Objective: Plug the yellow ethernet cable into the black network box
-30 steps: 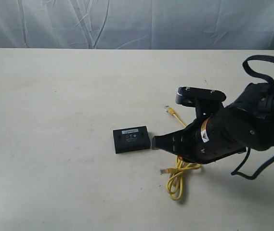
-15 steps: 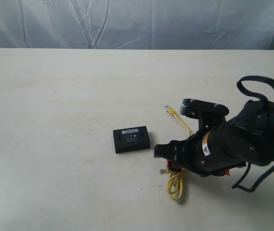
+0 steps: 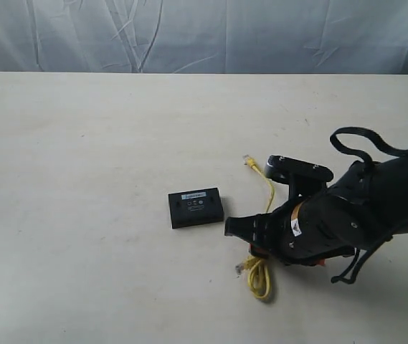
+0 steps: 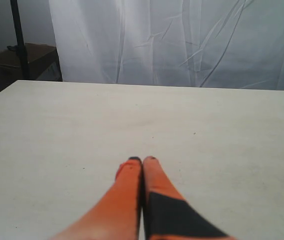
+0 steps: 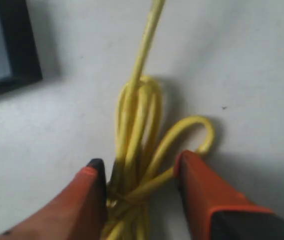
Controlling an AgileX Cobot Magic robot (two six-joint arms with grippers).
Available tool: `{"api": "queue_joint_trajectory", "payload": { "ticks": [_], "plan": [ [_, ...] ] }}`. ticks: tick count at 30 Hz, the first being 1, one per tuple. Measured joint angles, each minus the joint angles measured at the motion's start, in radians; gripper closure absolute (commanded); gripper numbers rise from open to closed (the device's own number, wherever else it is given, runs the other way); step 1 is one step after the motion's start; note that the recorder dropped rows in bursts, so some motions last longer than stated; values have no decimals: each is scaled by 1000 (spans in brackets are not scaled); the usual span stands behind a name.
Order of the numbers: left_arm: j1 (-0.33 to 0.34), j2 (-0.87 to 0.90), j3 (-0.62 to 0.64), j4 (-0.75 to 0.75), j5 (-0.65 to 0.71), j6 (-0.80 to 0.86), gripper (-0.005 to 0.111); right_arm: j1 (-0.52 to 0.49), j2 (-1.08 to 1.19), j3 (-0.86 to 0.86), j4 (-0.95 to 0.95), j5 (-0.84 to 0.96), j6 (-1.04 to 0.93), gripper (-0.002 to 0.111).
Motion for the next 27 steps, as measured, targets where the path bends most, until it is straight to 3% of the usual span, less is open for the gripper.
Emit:
{"api": "queue_joint_trajectory", "payload": {
  "ticks": [2, 15, 27],
  "plan": [
    [0, 0, 0, 0, 0, 0, 107, 0, 13, -2, -2, -14, 3, 108],
    [0, 0, 0, 0, 0, 0, 107, 0, -4, -6, -77, -38, -1, 108],
    [0, 0, 0, 0, 0, 0, 107, -89, -216, -28, -240, 157, -6, 108]
  ]
}}
